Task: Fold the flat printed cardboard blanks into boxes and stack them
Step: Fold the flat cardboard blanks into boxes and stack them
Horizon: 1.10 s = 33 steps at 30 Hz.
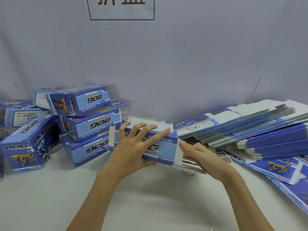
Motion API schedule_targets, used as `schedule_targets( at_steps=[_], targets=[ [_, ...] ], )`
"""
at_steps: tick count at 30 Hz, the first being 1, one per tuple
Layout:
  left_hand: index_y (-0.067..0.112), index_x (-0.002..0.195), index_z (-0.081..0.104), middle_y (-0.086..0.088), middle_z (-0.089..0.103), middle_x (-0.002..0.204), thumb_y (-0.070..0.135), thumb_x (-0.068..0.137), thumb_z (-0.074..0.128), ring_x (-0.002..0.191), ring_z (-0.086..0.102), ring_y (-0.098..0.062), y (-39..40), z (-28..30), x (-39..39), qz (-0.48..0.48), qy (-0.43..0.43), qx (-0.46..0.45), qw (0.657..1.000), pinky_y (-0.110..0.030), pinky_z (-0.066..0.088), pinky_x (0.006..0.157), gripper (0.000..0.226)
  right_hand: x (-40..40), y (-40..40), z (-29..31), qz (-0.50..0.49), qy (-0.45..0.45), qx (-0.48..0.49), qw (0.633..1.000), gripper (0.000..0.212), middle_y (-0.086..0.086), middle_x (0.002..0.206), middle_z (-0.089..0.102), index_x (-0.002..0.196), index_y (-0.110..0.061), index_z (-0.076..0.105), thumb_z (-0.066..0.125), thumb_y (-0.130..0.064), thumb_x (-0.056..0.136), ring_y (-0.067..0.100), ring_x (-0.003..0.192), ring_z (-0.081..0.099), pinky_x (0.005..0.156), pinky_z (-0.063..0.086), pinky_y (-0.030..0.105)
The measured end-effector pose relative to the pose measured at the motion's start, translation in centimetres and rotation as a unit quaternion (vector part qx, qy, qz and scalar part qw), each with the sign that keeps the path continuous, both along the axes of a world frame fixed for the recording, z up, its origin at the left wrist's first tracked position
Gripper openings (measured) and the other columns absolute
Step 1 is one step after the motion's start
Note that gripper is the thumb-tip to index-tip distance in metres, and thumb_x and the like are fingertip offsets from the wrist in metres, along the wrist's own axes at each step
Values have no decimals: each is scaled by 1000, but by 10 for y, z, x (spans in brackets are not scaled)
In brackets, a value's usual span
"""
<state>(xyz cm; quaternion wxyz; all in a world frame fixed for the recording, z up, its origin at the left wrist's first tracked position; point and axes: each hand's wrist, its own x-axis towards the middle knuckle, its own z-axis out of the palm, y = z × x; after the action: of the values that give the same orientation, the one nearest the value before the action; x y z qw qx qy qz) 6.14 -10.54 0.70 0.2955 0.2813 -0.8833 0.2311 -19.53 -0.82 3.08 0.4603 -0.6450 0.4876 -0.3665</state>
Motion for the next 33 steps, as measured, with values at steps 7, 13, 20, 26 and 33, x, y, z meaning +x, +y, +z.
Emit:
schedule_targets(
  at_steps=[7, 13, 20, 26, 33],
  targets=[
    [35, 163, 29, -2, 58, 134, 64, 93, 59, 110, 60, -31, 2, 9, 1, 16, 130, -97, 987, -53, 39, 94, 81, -5, -5, 6, -228, -82, -247, 938, 60, -1, 121, 79, 97, -12, 85, 40, -48, 112, 14, 128, 67, 121, 37, 51],
    [24, 159, 39, 8, 65, 134, 68, 78, 81, 93, 66, -15, 13, 28, 4, -52, 482, 66, 872, -29, 53, 78, 102, 14, -9, -3, -240, -172, -195, 935, 46, 0, 133, 73, 148, -26, 52, 58, -39, 104, 14, 129, 66, 119, 43, 52],
    [28, 128, 67, 5, 76, 119, 68, 68, 83, 113, 72, -19, 12, 31, 4, -115, 627, 446, 628, -41, 56, 98, 74, 69, -14, -10, -92, -88, -135, 983, 65, -56, 116, 57, 162, -42, 27, 40, -65, 103, -29, 116, 52, 88, 44, 0],
    [33, 118, 69, 8, 80, 107, 74, 72, 77, 96, 78, -17, 10, 15, -6, -59, 555, 571, 602, -41, 59, 87, 62, 65, -15, -7, -96, -167, -101, 976, 58, -37, 124, 66, 155, -54, 30, 45, -56, 98, -6, 120, 65, 82, 62, 22],
    [56, 143, 36, 8, 72, 129, 71, 81, 63, 105, 76, -25, 16, 12, -19, -115, 478, 645, 585, -52, 57, 101, 70, 44, -21, -21, -170, -222, -41, 959, 40, -14, 129, 72, 137, -62, 49, 52, -55, 98, 18, 112, 76, 69, 64, 28]
  ],
)
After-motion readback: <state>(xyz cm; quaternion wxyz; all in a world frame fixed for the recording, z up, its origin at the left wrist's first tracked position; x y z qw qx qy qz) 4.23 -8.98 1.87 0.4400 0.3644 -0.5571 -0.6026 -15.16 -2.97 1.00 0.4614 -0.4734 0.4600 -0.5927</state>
